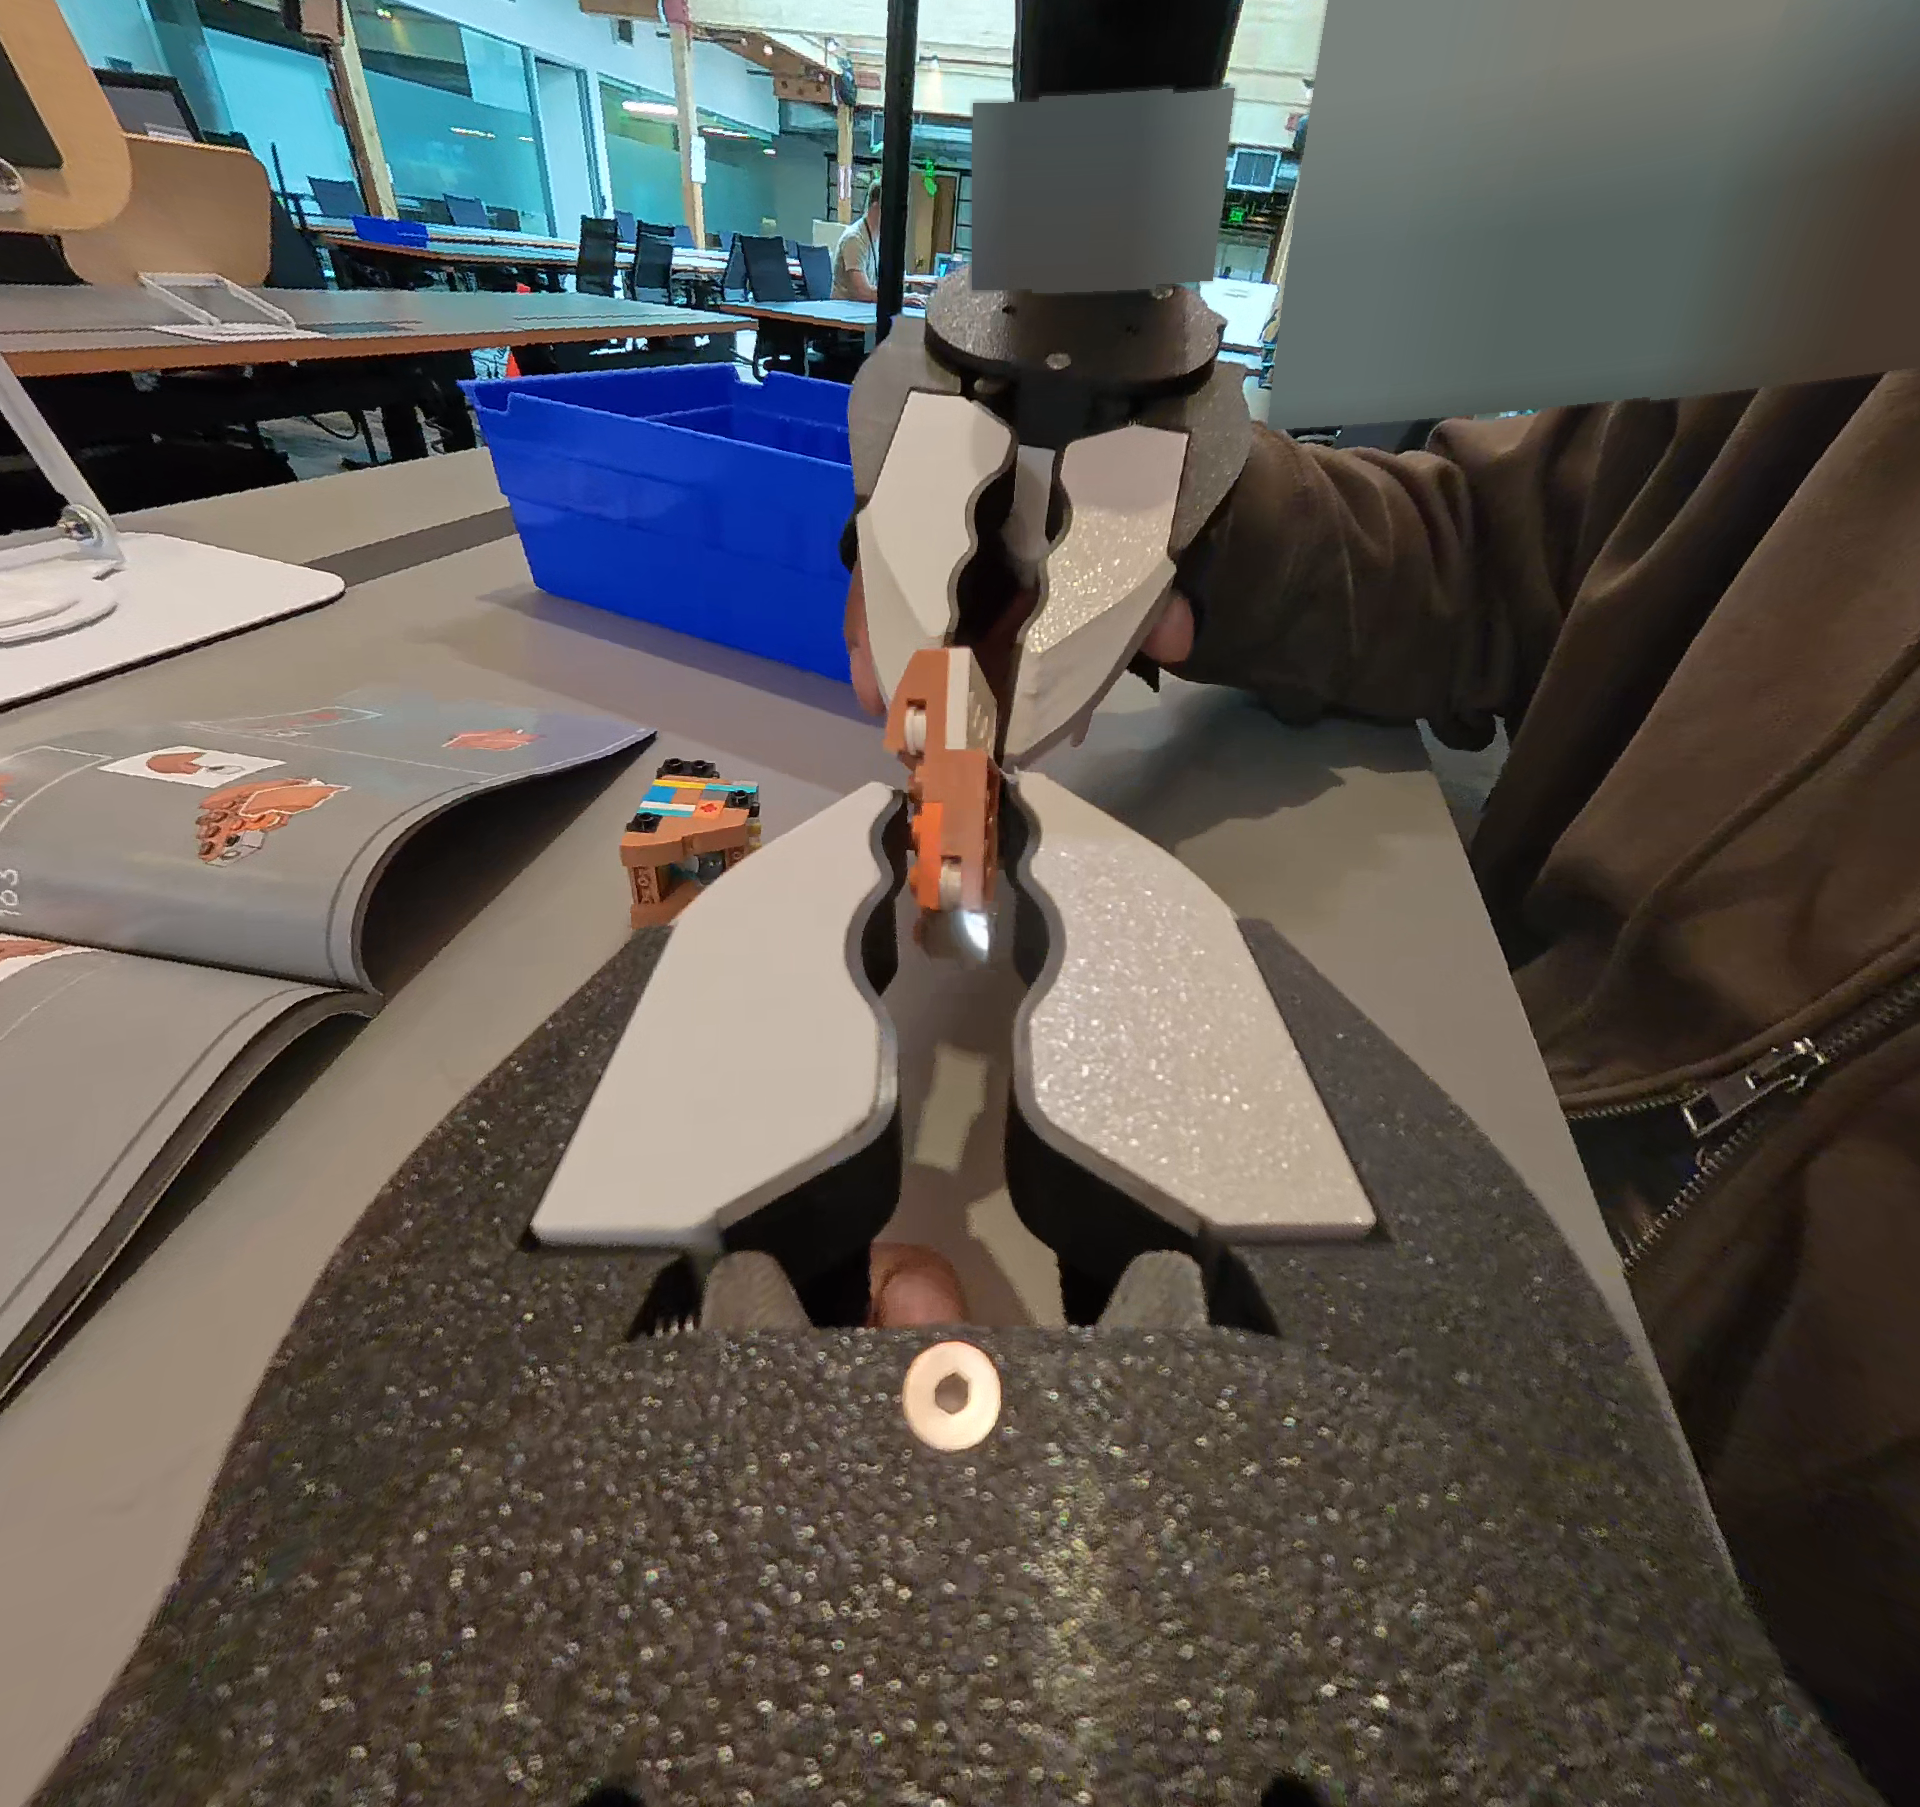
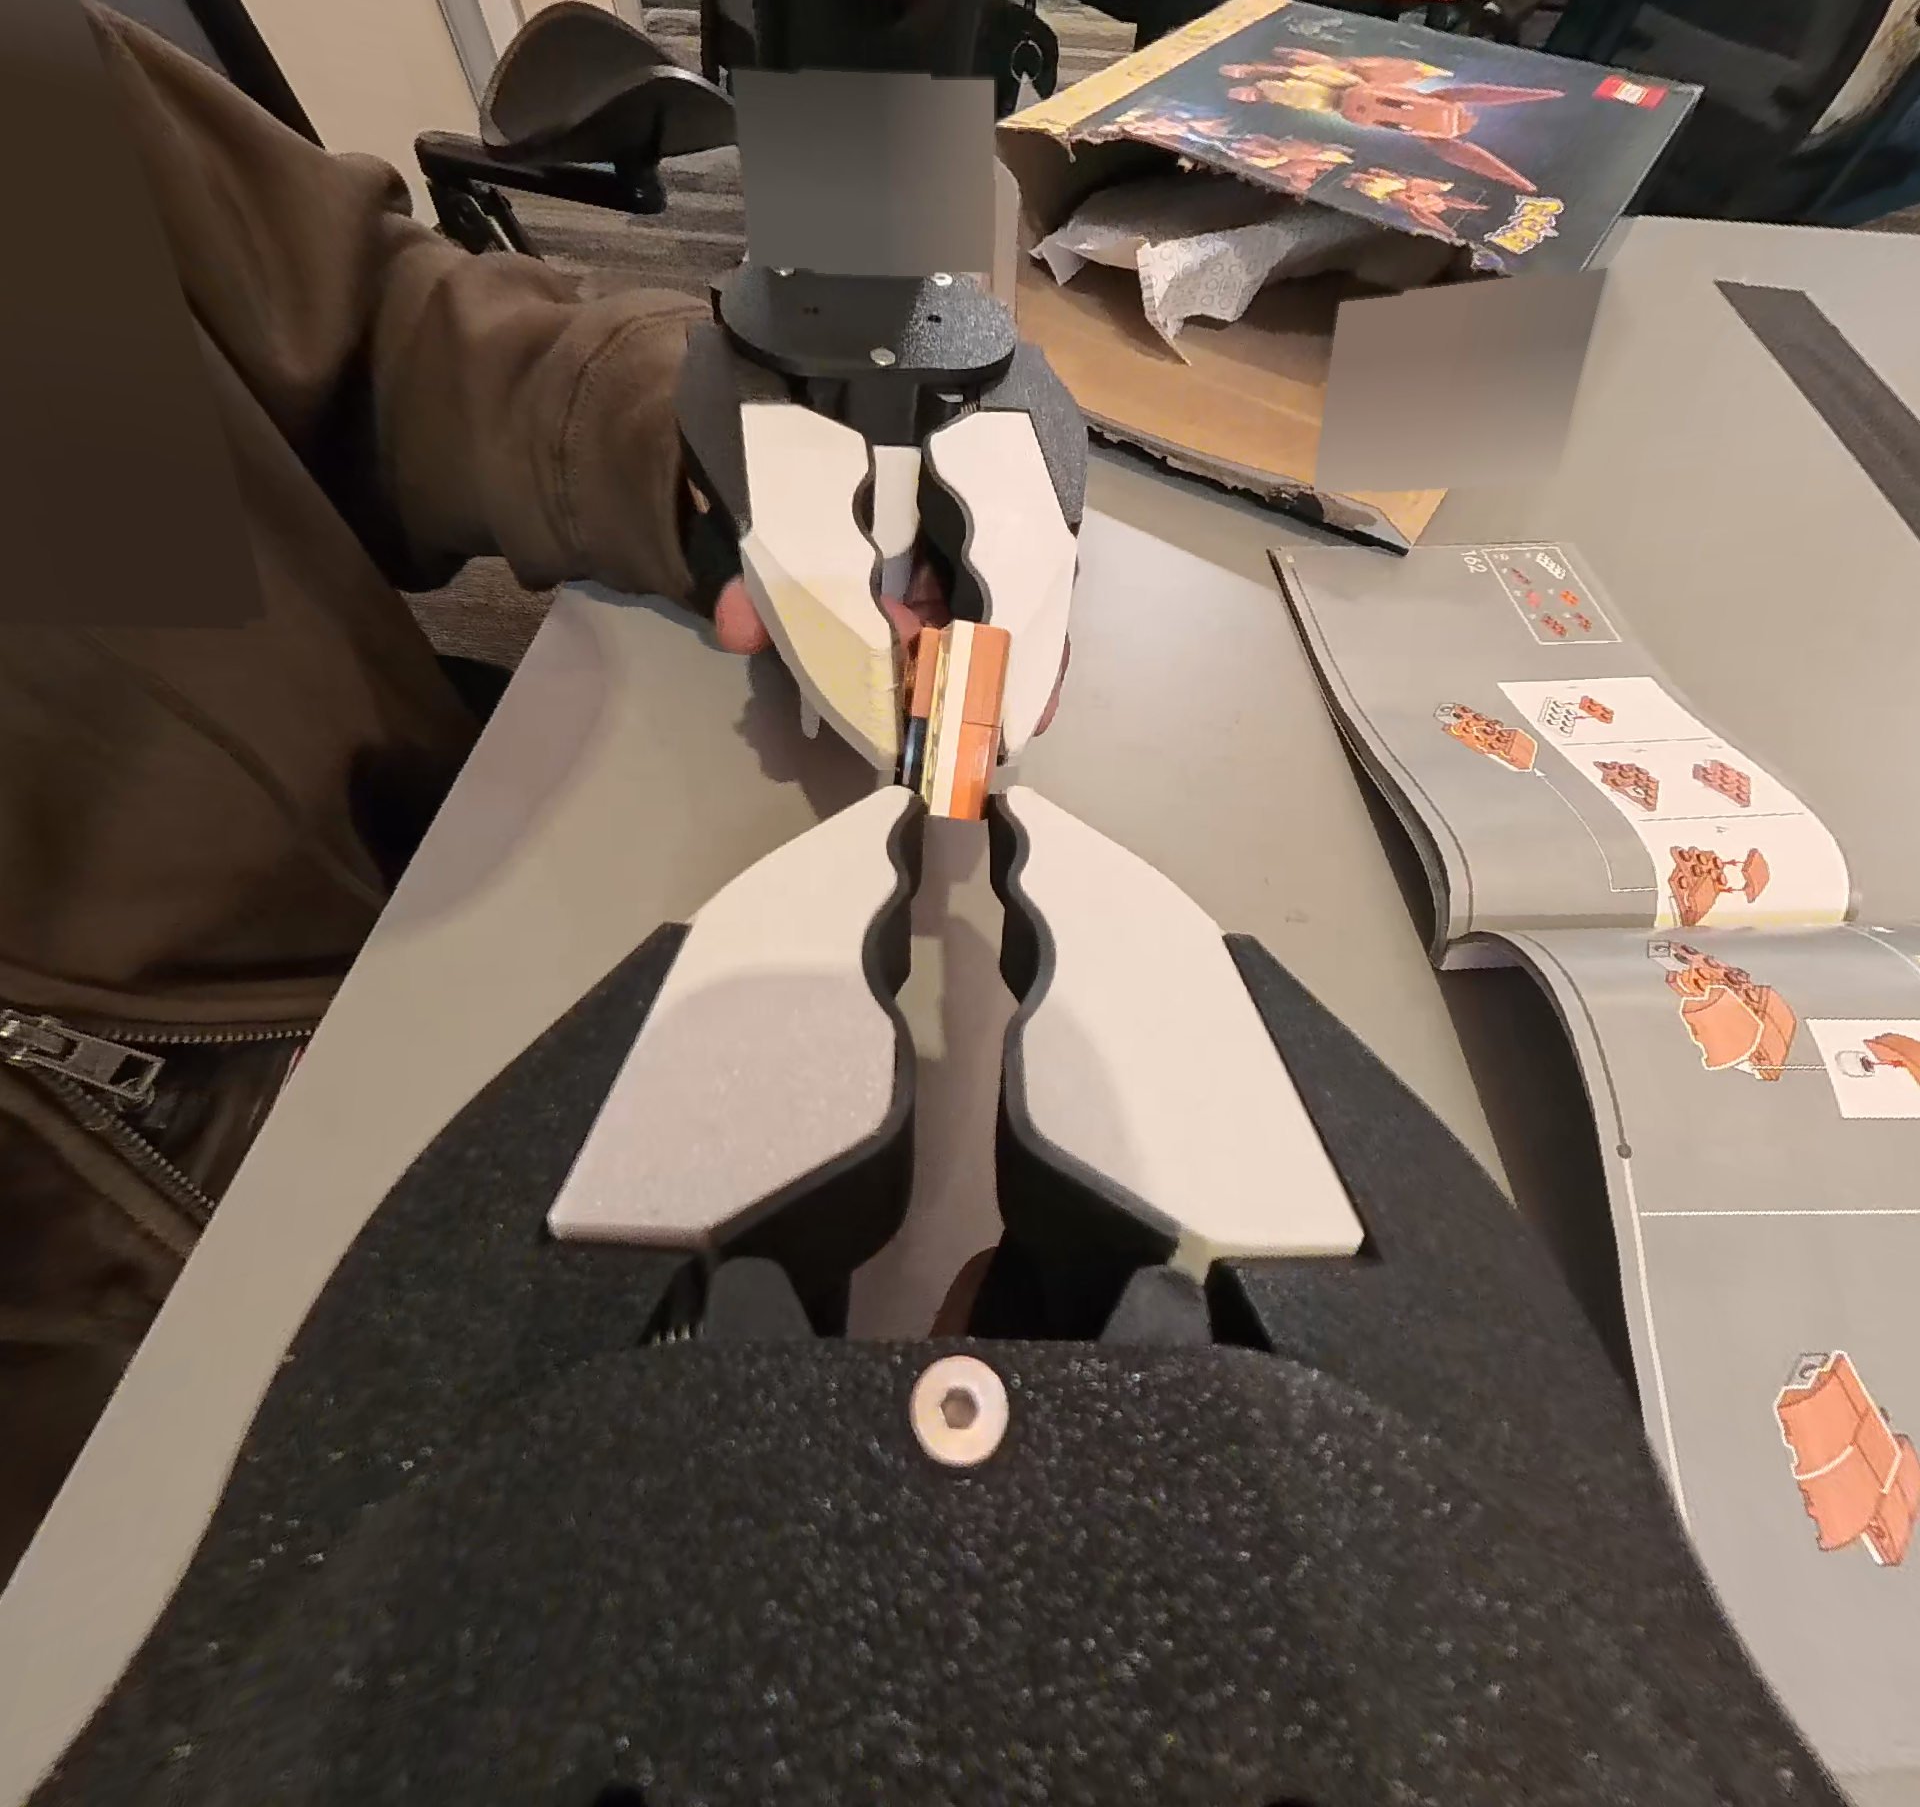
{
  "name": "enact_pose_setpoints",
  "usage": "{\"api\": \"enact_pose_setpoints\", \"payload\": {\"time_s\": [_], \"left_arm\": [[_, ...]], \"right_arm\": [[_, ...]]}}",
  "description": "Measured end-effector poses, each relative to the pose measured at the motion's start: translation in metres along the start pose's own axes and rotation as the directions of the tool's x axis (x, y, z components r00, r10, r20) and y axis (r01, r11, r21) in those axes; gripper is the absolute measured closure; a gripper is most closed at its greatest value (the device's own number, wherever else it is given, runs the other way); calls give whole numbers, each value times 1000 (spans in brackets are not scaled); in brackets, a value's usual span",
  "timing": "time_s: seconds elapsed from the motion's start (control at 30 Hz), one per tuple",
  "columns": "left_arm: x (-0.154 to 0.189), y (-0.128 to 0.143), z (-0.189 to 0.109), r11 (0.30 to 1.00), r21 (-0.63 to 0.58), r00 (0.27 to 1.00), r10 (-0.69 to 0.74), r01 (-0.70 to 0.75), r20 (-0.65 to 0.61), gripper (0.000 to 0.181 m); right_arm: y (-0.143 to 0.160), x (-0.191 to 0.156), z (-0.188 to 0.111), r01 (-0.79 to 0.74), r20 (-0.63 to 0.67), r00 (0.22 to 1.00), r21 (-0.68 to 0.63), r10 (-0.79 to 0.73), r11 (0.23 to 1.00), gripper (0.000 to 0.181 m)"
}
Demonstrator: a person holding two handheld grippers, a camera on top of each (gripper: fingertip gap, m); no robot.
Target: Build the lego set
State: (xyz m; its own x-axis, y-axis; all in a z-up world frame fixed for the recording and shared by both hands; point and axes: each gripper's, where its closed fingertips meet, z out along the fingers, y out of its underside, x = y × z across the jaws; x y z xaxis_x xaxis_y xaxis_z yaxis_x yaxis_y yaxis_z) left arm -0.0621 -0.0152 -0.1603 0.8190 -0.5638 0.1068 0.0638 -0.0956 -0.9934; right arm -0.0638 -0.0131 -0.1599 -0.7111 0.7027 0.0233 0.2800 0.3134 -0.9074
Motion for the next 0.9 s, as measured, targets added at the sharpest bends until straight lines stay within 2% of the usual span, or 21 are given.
{"api": "enact_pose_setpoints", "payload": {"time_s": [0.33, 0.6, 0.77, 0.9], "left_arm": [[2, -4, -1, 999, 16, 999, 29, -29, 15, 166], [11, -7, -2, 998, 28, 998, 62, -62, -24, 166], [8, -8, -1, 994, 33, 994, 107, -108, 16, 166], [10, -8, 0, 992, 36, 993, 121, -121, 11, 166]], "right_arm": [[-6, -1, -1, 4, -6, 1000, 28, -4, 1000, 170], [-11, -9, -2, 26, 32, 999, 62, -28, 998, 170], [-8, -10, 0, 70, 6, 997, 47, -71, 996, 163], [-7, -10, 2, 104, -18, 994, 32, -103, 994, 164]]}}
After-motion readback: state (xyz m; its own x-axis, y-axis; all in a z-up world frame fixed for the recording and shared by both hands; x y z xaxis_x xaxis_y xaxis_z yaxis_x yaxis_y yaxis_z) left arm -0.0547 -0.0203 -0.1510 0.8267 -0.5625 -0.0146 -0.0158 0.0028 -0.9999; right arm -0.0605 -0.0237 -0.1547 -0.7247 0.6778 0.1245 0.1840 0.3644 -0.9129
